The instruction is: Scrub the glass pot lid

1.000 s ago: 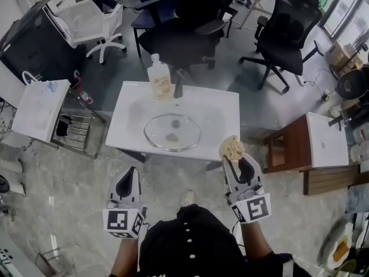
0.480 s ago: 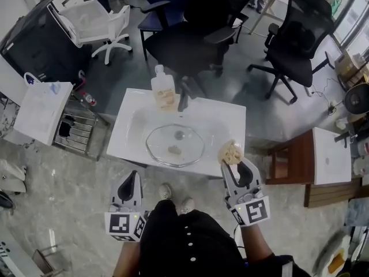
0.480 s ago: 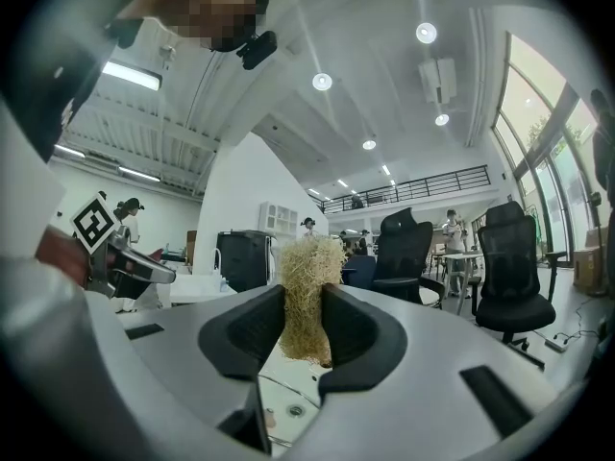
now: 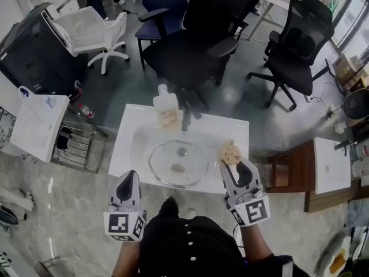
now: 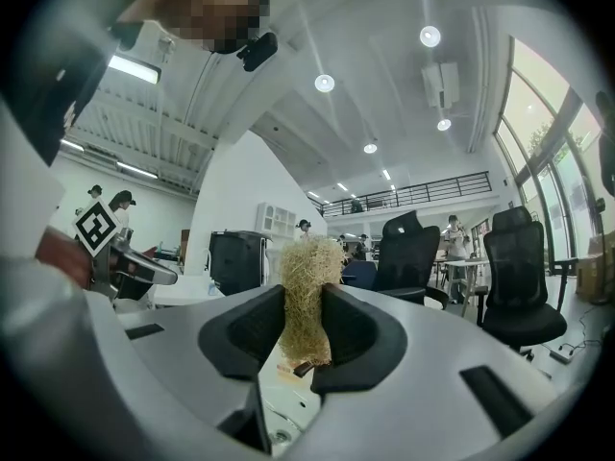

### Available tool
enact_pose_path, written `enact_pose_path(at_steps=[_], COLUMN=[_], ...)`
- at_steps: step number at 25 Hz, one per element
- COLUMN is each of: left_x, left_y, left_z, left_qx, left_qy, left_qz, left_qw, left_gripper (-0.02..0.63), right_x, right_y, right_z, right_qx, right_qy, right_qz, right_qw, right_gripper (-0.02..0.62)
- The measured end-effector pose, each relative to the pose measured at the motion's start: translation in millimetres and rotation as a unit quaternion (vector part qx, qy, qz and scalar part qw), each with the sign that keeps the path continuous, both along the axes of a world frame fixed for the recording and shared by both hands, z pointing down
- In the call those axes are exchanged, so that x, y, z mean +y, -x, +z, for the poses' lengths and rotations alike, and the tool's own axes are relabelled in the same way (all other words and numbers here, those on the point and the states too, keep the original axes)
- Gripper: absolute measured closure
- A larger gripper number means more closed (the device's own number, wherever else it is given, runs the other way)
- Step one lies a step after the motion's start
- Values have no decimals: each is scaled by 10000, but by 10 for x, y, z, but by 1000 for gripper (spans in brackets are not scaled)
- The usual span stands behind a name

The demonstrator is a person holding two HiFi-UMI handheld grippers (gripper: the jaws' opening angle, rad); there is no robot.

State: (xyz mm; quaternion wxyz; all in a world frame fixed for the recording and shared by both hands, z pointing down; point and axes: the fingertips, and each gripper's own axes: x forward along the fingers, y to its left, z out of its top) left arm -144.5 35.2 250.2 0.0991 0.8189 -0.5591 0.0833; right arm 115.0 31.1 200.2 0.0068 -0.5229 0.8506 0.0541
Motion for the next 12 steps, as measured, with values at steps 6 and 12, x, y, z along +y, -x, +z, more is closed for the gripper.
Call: enact_pose_path(at_steps=[6,12], left_x=[-578,-1008], left_y=[141,233], left_z=[7,18], left_qx=[51,159], left_qy=[12,59], left_qz=[155,359], left_qw=[9999,9992], left_gripper=[580,581], right_x=[-510,-862], right_y=[214,327], right_z=[-92,-139], right_qx=[-51,71], right_qy=[-4,-57], right_qz=[71,155], right_qw=[10000,9998], right_gripper=[465,465])
